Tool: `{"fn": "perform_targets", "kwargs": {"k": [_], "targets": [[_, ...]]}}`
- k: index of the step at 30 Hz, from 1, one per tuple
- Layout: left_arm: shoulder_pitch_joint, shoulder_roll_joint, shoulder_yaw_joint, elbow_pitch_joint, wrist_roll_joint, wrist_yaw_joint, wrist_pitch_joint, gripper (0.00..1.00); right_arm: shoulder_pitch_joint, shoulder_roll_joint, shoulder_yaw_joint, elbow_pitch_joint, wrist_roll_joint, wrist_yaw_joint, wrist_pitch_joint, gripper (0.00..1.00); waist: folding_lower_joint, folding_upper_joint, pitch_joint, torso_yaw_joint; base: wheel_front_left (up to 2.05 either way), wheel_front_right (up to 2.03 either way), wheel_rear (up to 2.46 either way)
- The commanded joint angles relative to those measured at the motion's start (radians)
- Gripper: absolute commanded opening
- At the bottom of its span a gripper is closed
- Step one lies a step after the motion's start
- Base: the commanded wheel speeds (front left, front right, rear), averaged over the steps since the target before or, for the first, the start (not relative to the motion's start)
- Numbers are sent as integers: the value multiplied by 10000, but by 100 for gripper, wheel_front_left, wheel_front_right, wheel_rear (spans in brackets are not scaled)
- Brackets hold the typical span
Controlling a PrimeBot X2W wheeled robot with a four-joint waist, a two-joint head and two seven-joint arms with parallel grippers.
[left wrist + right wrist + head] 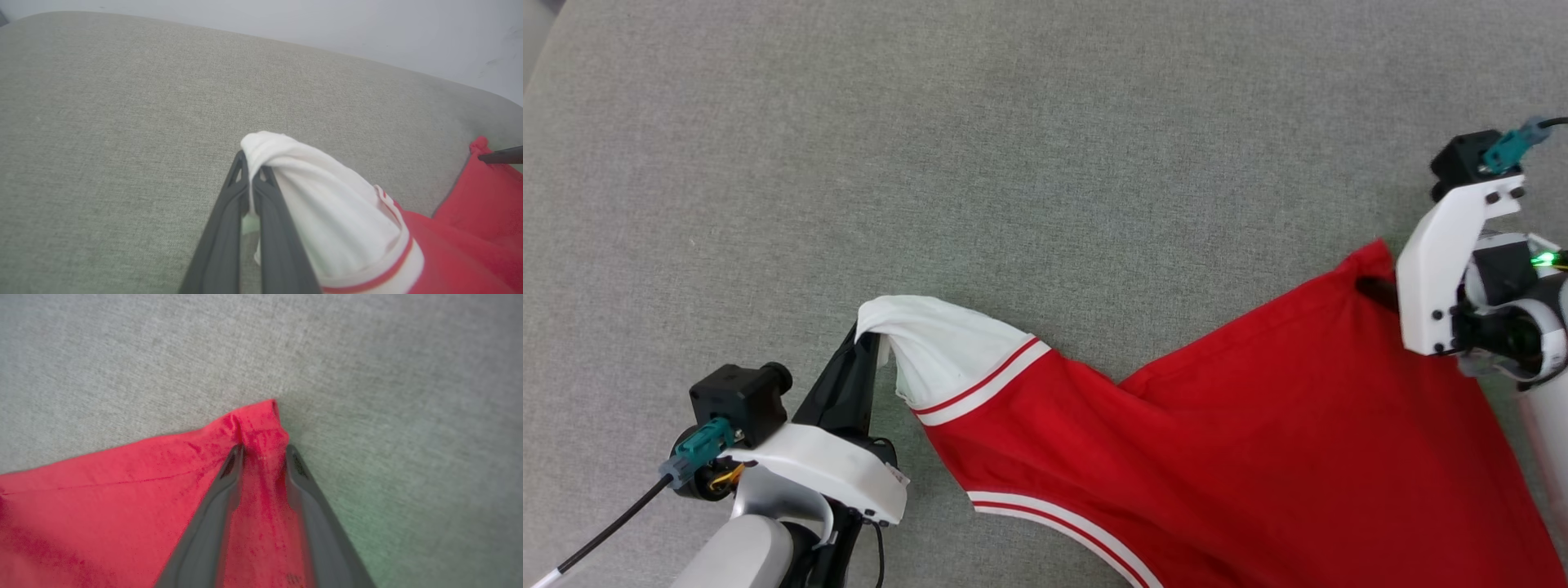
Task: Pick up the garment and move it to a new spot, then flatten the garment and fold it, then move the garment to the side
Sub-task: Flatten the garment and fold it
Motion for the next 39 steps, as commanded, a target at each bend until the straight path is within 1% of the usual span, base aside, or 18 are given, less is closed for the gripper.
{"fn": "perform_targets", "kwargs": {"k": [1, 4, 9, 13, 17, 20, 22, 26, 29, 32, 35, 39], "targets": [[-148, -32, 8, 65, -40, -58, -75, 0, 563, 346, 494, 395, 164, 1, 83, 0, -1, 0, -44, -8, 0, 0, 0], [-263, -72, 3, 251, -35, -120, -132, 0, 282, 141, 634, 188, 250, 0, -388, 0, -1, 0, -232, -79, 0, 0, 0], [-487, 140, 118, 454, 33, -146, -101, 0, -81, 5, 597, 13, 152, -2, -1359, 0, -1, 0, -848, -301, 0, 0, 0], [-1041, 381, 322, 683, -2, -303, 20, 0, -265, 126, 486, 153, -46, -2, -2437, 0, -1, 0, -1533, -558, 0, 0, 0], [-2041, 578, 543, 1120, -123, -603, 275, 0, -581, 362, 248, 529, -315, -2, -3423, 0, -1, 0, -2140, -863, 0, 0, 0], [-2924, 522, 676, 1765, -335, -908, 471, 0, -893, 627, 58, 991, -514, -2, -4011, 0, -1, 0, -2562, -1091, 0, 0, 0], [-3652, 495, 774, 2441, -388, -1094, 552, 0, -1200, 820, -65, 1281, -658, -3, -4490, 0, -1, 0, -2844, -1230, 0, 0, 0], [-5157, 240, 735, 3792, -424, -1320, 878, 0, -1888, 1125, -296, 1897, -1039, -3, -5280, 0, -1, 0, -3167, -1453, 0, 0, 0], [-6416, 87, 699, 4729, -319, -1484, 1065, 0, -2633, 1168, -525, 2244, -1381, -3, -5850, 0, -1, 0, -3117, -1566, 0, 0, 0], [-7652, -56, 709, 5459, -208, -1680, 979, 0, -3430, 1255, -926, 2546, -1821, -3, -6315, 0, -1, 0, -2811, -1648, 0, 0, 0], [-8945, -159, 790, 5989, -79, -1824, 822, 0, -4399, 1314, -1345, 2602, -2171, -3, -6725, 0, -1, 0, -2275, -1707, 0, 0, 0], [-10626, -104, 926, 6521, 182, -1920, 510, 0, -5595, 1319, -1752, 2540, -2495, -5, -7166, 0, -1, 0, -1405, -1760, 0, 0, 0]]}}
